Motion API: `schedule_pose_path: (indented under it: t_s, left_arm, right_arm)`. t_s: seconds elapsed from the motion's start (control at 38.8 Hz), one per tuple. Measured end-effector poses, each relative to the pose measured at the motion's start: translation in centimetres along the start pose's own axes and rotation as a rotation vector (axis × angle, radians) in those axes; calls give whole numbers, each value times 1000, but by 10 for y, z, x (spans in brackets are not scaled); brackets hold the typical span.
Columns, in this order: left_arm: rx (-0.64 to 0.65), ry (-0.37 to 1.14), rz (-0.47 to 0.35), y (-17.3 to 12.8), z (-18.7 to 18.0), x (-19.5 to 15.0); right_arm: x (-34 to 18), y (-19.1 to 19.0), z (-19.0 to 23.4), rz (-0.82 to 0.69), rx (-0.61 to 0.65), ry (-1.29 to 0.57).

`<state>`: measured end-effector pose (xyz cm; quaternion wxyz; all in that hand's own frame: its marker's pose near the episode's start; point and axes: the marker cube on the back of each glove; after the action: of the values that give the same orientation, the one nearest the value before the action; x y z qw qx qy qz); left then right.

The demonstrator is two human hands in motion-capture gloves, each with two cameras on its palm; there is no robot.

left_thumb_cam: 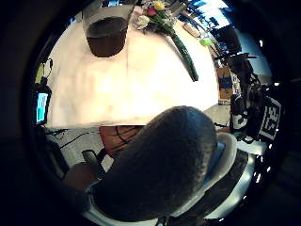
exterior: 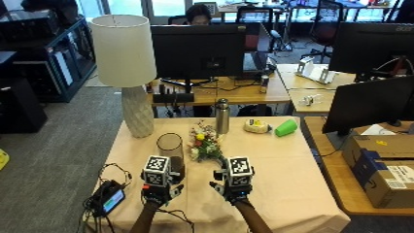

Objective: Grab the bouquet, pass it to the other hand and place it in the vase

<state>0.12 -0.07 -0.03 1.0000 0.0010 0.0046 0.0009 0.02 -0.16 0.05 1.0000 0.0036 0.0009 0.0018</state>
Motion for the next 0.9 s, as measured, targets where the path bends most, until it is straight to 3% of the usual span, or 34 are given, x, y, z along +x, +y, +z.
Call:
schedule_pose_path:
  t_s: [0.9]
  left_arm:
    - [-11, 39, 17, 1, -3, 1]
  right_arm:
    - [5, -7, -7, -3, 32, 10]
